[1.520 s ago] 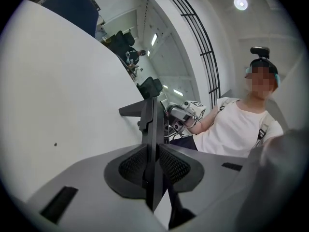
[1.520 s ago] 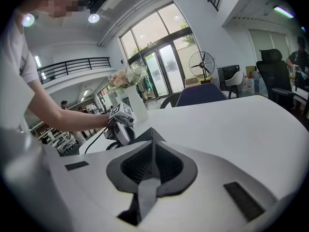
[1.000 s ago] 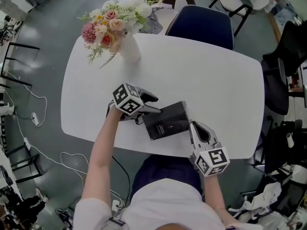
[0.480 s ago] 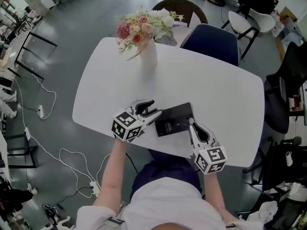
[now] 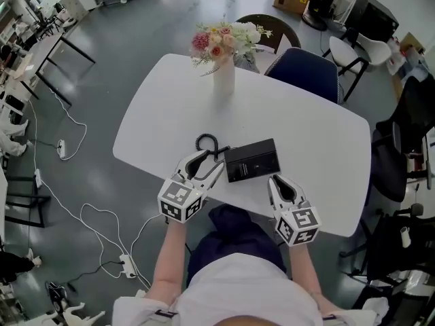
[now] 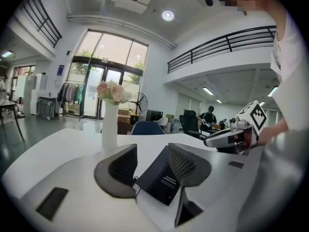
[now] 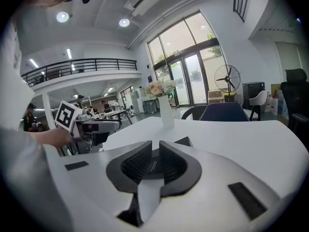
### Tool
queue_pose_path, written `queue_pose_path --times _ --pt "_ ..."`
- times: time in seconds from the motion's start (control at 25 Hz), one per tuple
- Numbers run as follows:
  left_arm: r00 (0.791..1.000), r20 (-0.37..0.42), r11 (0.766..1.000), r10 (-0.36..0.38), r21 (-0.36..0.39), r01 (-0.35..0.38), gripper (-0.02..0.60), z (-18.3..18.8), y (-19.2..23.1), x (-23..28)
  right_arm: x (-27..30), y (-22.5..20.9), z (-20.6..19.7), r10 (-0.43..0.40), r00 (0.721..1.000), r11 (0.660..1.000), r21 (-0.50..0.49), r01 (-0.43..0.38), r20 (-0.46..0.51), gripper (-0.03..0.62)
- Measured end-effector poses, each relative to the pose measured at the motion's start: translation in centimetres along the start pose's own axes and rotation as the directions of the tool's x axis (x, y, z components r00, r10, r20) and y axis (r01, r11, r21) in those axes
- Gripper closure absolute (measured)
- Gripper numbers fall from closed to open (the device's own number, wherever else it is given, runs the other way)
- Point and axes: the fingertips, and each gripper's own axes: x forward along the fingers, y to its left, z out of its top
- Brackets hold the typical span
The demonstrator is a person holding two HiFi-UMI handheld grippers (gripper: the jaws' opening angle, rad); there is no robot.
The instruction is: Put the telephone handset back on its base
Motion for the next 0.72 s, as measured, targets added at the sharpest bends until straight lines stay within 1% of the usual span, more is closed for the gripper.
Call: queue_pose_path --times 0.08,0.16,0.28,0.4,0.48,0.56,0.64,0.72 --pt "0.997 0.051 0.998 0.056 -0.014 -0.055 0.367 0.3 -0.1 -1.8 -0.8 0.6 -0.3 0.003 1.0 1.0 -0.013 -0.003 -0.002 0.549" --pt "0.989 0.103 0.994 0.107 -0.018 -0.105 0.376 0.8 0.0 -3.6 -1.5 0.9 -0.4 -0.001 1.0 1.0 -0.005 0.001 0.01 0.549" --pt "0.974 0.147 0.986 0.17 -0.022 -0.168 0.394 1.0 0.0 -5.9 -2.4 0.7 -0.1 -0.026 0.999 1.0 -0.004 0.026 0.041 0.549" --pt "0.967 0.151 0.978 0.204 0.016 -0.209 0.445 0.8 -0.9 -7.7 -3.3 0.4 0.4 -0.054 0.996 0.998 -0.021 0.055 0.076 0.549" --pt "0.965 0.147 0.973 0.217 0.045 -0.226 0.457 0.6 -1.9 -8.5 -4.1 0.4 0.8 -0.064 0.993 0.998 -0.021 0.067 0.102 0.549" --pt "0.962 0.147 0.969 0.228 0.066 -0.24 0.489 0.5 -2.8 -9.1 -4.9 0.3 1.0 -0.075 0.989 0.997 -0.026 0.079 0.125 0.549" --pt "0.962 0.139 0.966 0.235 0.073 -0.247 0.508 0.1 -3.6 -9.4 -5.5 0.4 1.1 -0.081 0.987 0.996 -0.028 0.085 0.14 0.549" --pt "0.962 0.13 0.967 0.24 0.058 -0.25 0.535 -0.5 -4.3 -9.9 -6.2 0.5 1.0 -0.092 0.984 0.995 -0.024 0.097 0.153 0.551"
